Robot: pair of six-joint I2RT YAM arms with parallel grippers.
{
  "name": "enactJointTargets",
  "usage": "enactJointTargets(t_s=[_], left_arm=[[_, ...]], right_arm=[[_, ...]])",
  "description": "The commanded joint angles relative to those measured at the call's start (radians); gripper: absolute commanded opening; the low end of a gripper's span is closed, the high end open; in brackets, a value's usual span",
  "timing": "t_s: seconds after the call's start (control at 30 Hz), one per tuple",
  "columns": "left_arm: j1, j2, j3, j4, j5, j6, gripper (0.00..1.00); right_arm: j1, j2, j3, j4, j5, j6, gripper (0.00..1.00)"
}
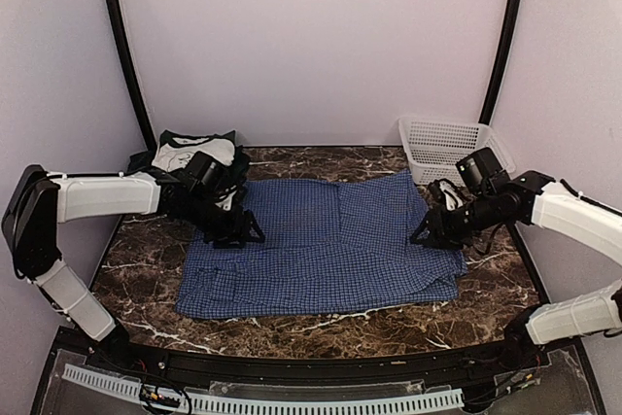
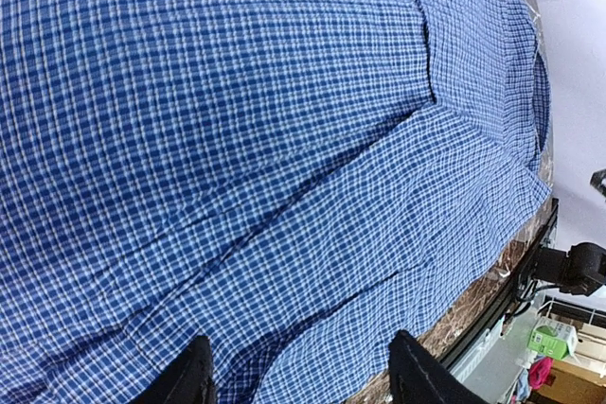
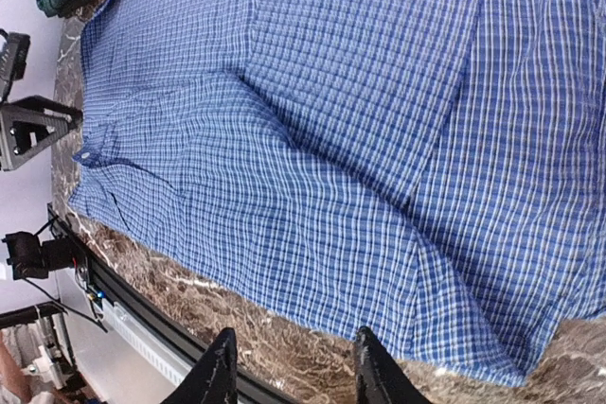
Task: Fold and stack the mixed laundry pile
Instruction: Smooth out the 1/3-folded shirt at the center of the board.
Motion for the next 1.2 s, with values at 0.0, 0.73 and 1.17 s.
enactJointTargets(t_s=[0.0,0.73,1.17], left_arm=[[-0.026,0.041,0.092,-0.031,-0.05,0.073,0.62],[-0.122,0.46,0.65,-0.007,0.034,0.254,0.59],[-0.119,0.44,0.608,-0.044,-0.084,0.251,0.6]], right_arm=[[0.036,-0.122,-0.12,-0.065,0.014,0.209,0.42],[0.029,-0.098,-0.344,0.205,0.061,0.486,0.35],[-0.146,-0.122,-0.378,0.214,0.064,0.456,0.0]])
